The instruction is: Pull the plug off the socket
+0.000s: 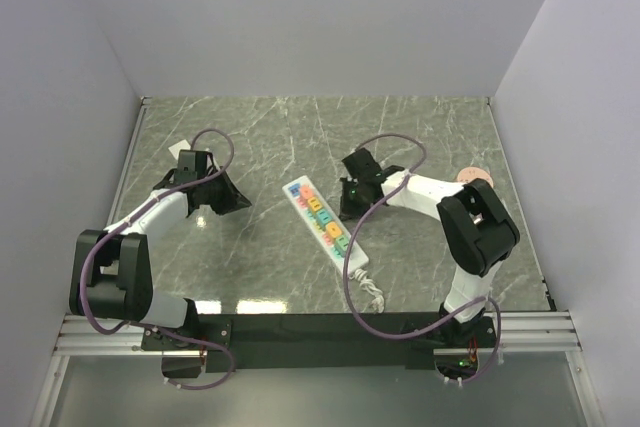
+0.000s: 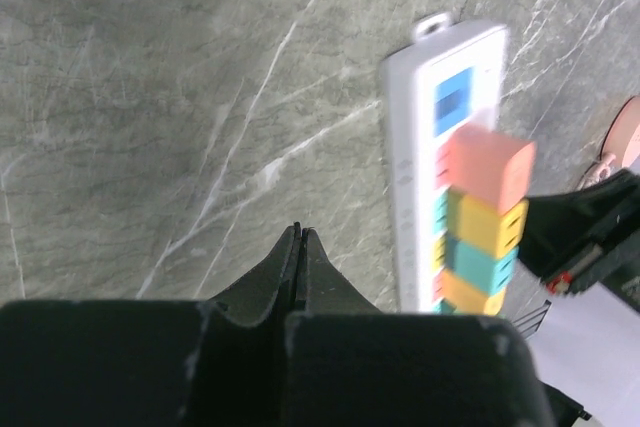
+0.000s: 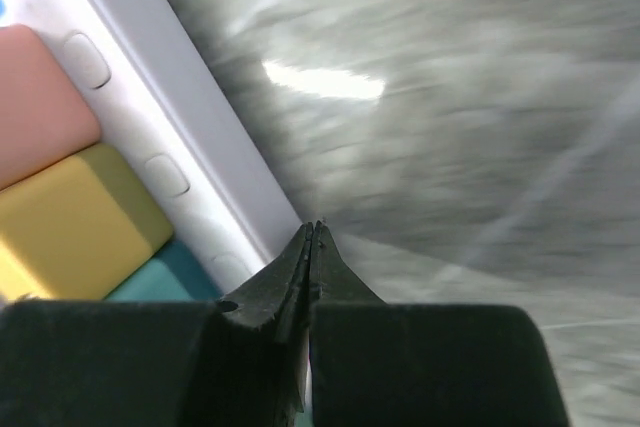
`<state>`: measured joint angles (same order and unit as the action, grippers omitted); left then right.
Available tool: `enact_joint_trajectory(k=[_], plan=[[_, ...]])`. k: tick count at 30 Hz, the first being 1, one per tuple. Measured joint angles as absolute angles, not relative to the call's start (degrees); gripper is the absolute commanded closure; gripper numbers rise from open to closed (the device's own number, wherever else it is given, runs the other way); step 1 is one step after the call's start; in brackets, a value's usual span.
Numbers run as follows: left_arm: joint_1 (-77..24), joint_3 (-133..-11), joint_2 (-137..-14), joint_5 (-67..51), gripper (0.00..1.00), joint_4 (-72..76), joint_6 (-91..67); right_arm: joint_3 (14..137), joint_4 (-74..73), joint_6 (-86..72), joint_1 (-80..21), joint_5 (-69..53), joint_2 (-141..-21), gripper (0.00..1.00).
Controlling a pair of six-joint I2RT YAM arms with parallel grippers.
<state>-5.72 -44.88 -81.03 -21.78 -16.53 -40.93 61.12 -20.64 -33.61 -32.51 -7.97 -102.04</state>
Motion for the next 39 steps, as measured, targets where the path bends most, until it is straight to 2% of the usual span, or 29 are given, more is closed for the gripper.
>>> enact_joint_trajectory(k=[4, 6, 7, 9, 10, 11, 12, 13, 15, 19, 25, 30, 33, 39], plan=[[-6.5, -44.93, -81.03, -21.78, 0.99, -16.19, -41.85, 63.05, -21.69, -35.46, -36.05, -9.37, -102.13, 1.0], [-7.68, -45.28, -81.03, -21.56, 0.94, -16.21, -42.76, 63.26, -21.98, -36.6, -37.17, -9.76, -102.13, 1.0], [-8.84, -45.93, -81.06, -21.15, 0.78, -16.64, -43.4, 63.29, -22.35, -36.93, -37.39, -9.67, -102.13, 1.0], [-11.09, -47.68, -81.08, -19.97, 0.61, -17.52, -44.47, 63.33, -23.49, -37.56, -37.39, -9.08, -102.13, 1.0], [-12.36, -48.84, -81.08, -19.33, 0.49, -18.09, -45.21, 63.35, -24.1, -37.71, -37.36, -8.54, -102.13, 0.82], [-13.91, -50.24, -81.12, -18.22, 0.44, -18.65, -46.17, 63.44, -24.69, -38.19, -37.36, -8.12, -102.13, 0.72], [-15.51, -51.81, -81.19, -17.06, 0.4, -19.33, -47.31, 63.61, -25.52, -38.35, -37.34, -7.46, -102.13, 0.56], [-17.21, -53.39, -81.3, -15.44, 0.35, -20.1, -48.56, 63.79, -26.24, -38.54, -37.34, -6.79, -102.13, 0.52], [-20.05, -56.07, -81.6, -12.82, 0.34, -21.37, -50.94, 64.03, -27.27, -38.54, -37.34, -5.52, -102.1, 0.46], [-24.34, -60.16, -84.36, -8.6, 0.34, -24.14, -56.51, 64.23, -29.17, -38.85, -37.34, -3.36, -101.58, 0.45], [-27.62, -67.51, -96.51, -3.55, 0.36, -32.34, -61.8, 64.23, -30.96, -39.2, -37.34, -0.95, -99.0, 0.45], [-28.84, -68.53, -99.18, -0.97, 0.39, -36.95, -64.36, 64.2, -31.33, -39.18, -37.34, 0.49, -96.09, 0.46], [-29.1, -70.28, -99.29, -0.75, 0.49, -38.02, -64.62, 64.18, -31.33, -39.13, -37.34, 0.62, -95.66, 0.49], [-29.17, -74.3, -101.97, -2.7, 0.79, -38.0, -63.46, 63.26, -31.24, -38.94, -37.34, 0.25, -95.44, 0.51]])
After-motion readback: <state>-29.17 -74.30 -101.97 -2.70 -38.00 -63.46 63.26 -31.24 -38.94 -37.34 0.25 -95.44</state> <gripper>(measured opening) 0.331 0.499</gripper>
